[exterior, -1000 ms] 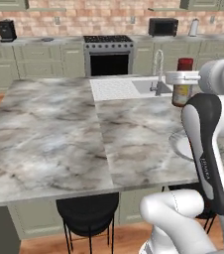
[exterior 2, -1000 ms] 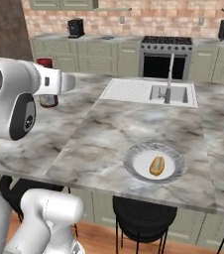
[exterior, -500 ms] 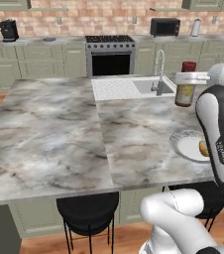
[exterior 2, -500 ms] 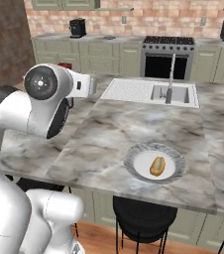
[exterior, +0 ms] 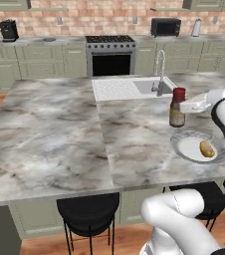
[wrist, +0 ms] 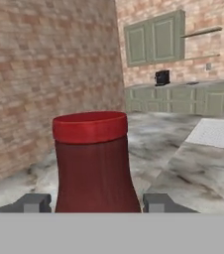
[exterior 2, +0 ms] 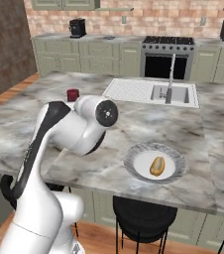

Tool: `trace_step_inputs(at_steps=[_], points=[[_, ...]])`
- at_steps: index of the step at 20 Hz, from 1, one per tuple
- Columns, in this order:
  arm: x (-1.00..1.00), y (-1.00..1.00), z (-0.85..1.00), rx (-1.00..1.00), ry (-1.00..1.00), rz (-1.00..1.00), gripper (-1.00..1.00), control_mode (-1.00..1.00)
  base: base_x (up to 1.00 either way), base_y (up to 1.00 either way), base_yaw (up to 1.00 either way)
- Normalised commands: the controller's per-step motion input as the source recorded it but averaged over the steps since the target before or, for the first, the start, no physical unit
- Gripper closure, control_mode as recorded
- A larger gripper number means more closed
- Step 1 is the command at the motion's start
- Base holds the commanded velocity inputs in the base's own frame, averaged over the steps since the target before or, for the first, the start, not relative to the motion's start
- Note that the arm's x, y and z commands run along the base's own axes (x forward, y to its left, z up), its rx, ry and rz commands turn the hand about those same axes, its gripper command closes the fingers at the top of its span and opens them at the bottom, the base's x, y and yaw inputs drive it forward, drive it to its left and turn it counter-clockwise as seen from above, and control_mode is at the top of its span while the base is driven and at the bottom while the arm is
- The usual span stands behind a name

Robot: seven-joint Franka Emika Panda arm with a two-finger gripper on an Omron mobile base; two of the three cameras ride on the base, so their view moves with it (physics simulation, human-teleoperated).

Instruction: Move the hot dog bun to the plate on the dining table and place the condiment next to that plate. Then navigate to the fridge and take the sausage and place it on the plate as well.

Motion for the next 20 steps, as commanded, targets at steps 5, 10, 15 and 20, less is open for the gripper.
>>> trace_step_inputs(at_steps=[5,10,15,20], points=[[0.29,-0.1,-0.72,0.0,-0.06,0.37,1.0,-1.0,0.0,0.0,0.0],[0.2,-0.14,-0.52,0.0,-0.05,0.24,1.0,-1.0,0.0,0.0,0.0],[0.14,-0.08,-0.29,0.0,-0.07,0.06,1.0,-1.0,0.0,0.0,0.0],[0.23,-0.04,-0.25,0.0,-0.06,0.0,1.0,-1.0,0.0,0.0,0.0]])
